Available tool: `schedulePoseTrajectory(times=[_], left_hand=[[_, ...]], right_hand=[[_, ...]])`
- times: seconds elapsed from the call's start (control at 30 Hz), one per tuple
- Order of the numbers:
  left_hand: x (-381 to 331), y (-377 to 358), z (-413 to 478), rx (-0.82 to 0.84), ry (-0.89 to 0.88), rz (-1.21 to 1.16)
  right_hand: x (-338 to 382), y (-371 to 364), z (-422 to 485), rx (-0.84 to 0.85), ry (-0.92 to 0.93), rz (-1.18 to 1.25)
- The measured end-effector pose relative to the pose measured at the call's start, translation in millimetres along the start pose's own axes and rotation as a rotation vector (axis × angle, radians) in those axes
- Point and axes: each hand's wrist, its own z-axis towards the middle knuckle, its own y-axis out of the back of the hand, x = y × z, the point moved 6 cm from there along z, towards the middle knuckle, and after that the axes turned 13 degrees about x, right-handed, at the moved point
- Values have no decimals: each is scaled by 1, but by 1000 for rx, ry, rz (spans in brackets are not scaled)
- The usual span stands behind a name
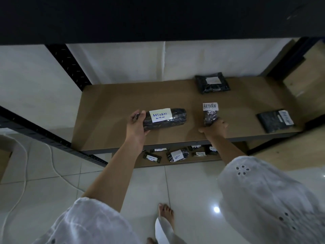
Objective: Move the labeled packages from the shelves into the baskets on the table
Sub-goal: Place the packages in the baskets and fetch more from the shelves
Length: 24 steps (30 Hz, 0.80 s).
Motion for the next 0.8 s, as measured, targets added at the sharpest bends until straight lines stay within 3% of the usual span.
schedulePoseTrajectory(times=[0.17, 0.4, 0.63, 0.8], left_hand=[[-17, -8, -40, 12, -21, -18], [-38, -36, -130, 54, -50, -84], [-28, -88, -224, 95, -94, -79], [1, -148, -274, 130, -101, -53]], right_hand=[[19, 9, -50, 193, 168, 458], [5, 53, -152, 302, 177, 711], [-49, 121, -228, 288, 164, 863], [-103, 191, -246, 157, 154, 995]])
